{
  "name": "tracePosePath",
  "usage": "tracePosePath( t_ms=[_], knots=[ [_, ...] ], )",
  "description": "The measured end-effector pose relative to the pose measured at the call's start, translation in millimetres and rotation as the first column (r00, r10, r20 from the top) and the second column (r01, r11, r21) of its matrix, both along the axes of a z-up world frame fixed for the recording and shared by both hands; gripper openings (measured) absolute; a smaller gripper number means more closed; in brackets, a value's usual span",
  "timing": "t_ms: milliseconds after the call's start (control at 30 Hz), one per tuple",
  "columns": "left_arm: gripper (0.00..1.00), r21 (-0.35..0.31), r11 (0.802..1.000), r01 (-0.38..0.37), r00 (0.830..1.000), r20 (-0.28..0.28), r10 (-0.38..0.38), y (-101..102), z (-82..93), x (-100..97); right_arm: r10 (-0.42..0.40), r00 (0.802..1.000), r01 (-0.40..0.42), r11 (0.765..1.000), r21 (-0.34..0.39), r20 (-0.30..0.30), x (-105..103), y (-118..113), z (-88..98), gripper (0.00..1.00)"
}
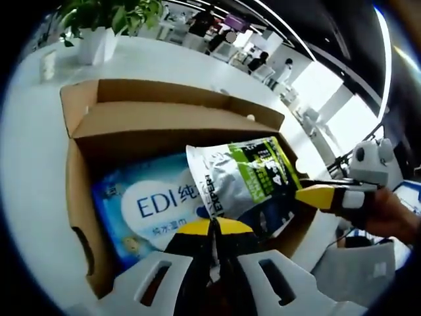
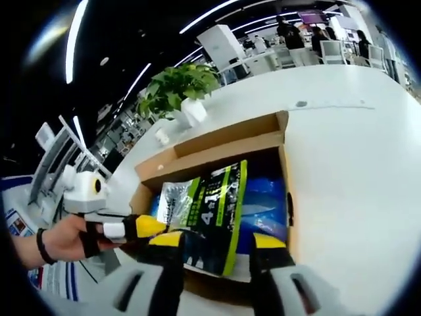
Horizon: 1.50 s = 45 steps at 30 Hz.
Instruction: Operate the shoe box by opening the lid, removing the specified soft item, and placing it in the target area until the item is outside and the box remains undamaged.
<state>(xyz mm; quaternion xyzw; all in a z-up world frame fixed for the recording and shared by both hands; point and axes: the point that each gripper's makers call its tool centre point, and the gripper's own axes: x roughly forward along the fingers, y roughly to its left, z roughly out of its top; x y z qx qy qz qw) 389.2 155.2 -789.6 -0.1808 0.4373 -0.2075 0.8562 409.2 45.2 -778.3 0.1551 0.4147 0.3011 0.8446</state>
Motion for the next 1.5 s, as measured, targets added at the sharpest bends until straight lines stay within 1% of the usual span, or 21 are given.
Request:
tracePosePath(
  t_ms=[67, 100, 133, 200, 267, 333, 400, 467, 567, 700, 933, 1033, 1100, 1333, 1467, 1500],
  knots=[
    [0.00, -0.004, 1.000, -0.003, 1.000, -0.004, 0.002, 0.1, -0.4, -0.3, 0.000, 1.000, 0.000, 1.000, 0.009, -0.009, -1.5, 1.8, -0.4, 0.30],
    [0.00, -0.004, 1.000, -0.001, 1.000, -0.006, 0.001, 0.0, -0.6, -0.4, -0.008, 1.000, 0.008, 1.000, -0.015, 0.000, 0.2, -1.6, -1.8, 0.27],
    [0.00, -0.002, 1.000, 0.003, 1.000, -0.006, -0.003, -0.1, -0.8, -0.2, -0.020, 1.000, 0.020, 1.000, -0.013, -0.024, -1.0, -3.5, -3.6, 0.23],
    [0.00, 0.003, 1.000, 0.009, 1.000, -0.007, -0.009, -0.3, -0.7, 0.1, -0.051, 0.998, 0.051, 0.999, 0.008, -0.032, 1.9, -6.3, -1.7, 0.17],
    [0.00, 0.008, 1.000, 0.015, 1.000, -0.005, -0.015, -0.6, -0.6, 0.3, -0.057, 0.998, 0.057, 0.998, 0.018, -0.028, 2.6, -6.4, 0.4, 0.10],
    [0.00, 0.011, 1.000, 0.017, 1.000, -0.005, -0.017, -0.8, -0.4, 0.6, -0.058, 0.998, 0.059, 0.998, 0.017, -0.020, 2.0, -6.2, 2.4, 0.08],
    [0.00, 0.015, 1.000, 0.017, 1.000, -0.003, -0.017, -1.1, -0.1, 0.9, -0.057, 0.998, 0.057, 0.998, 0.025, -0.014, 2.2, -5.7, 3.7, 0.04],
    [0.00, 0.021, 1.000, 0.023, 1.000, 0.000, -0.023, -2.1, 0.6, 0.3, -0.071, 0.997, 0.071, 0.997, 0.038, -0.009, 1.6, -6.7, 6.0, 0.00],
    [0.00, 0.030, 0.999, 0.032, 0.999, 0.009, -0.032, -2.6, 2.7, 0.0, -0.069, 0.998, 0.069, 0.997, 0.043, -0.006, 0.6, -7.6, 6.9, 0.00],
    [0.00, 0.026, 0.999, 0.038, 0.999, 0.012, -0.038, -5.4, 5.3, -1.1, -0.071, 0.997, 0.070, 0.996, 0.064, 0.010, 0.2, -10.8, 14.0, 0.00],
    [0.00, 0.027, 0.998, 0.051, 0.997, 0.050, -0.052, -13.6, 21.1, 3.6, -0.094, 0.994, 0.090, 0.992, 0.088, 0.048, 0.7, -18.6, 29.3, 0.00],
    [0.00, 0.023, 0.998, 0.056, 0.997, 0.059, -0.057, -17.0, 25.7, 4.1, -0.096, 0.994, 0.090, 0.991, 0.098, 0.057, 1.5, -22.6, 34.6, 0.00],
    [0.00, 0.019, 0.998, 0.058, 0.996, 0.064, -0.060, -20.0, 28.7, 4.2, -0.099, 0.993, 0.090, 0.989, 0.116, 0.071, 1.4, -26.1, 41.4, 0.00],
    [0.00, 0.018, 0.995, 0.094, 0.990, 0.105, -0.096, -37.7, 47.9, 7.6, -0.119, 0.986, 0.104, 0.985, 0.137, 0.113, 1.3, -45.1, 57.3, 0.00],
    [0.00, 0.017, 0.993, 0.118, 0.985, 0.126, -0.119, -50.6, 56.6, 8.6, -0.142, 0.983, 0.125, 0.981, 0.146, 0.114, 1.3, -57.1, 59.5, 0.00],
    [0.00, 0.015, 0.993, 0.121, 0.984, 0.130, -0.122, -53.2, 58.1, 9.1, -0.156, 0.981, 0.138, 0.979, 0.150, 0.113, 0.9, -63.2, 61.0, 0.00]
  ],
)
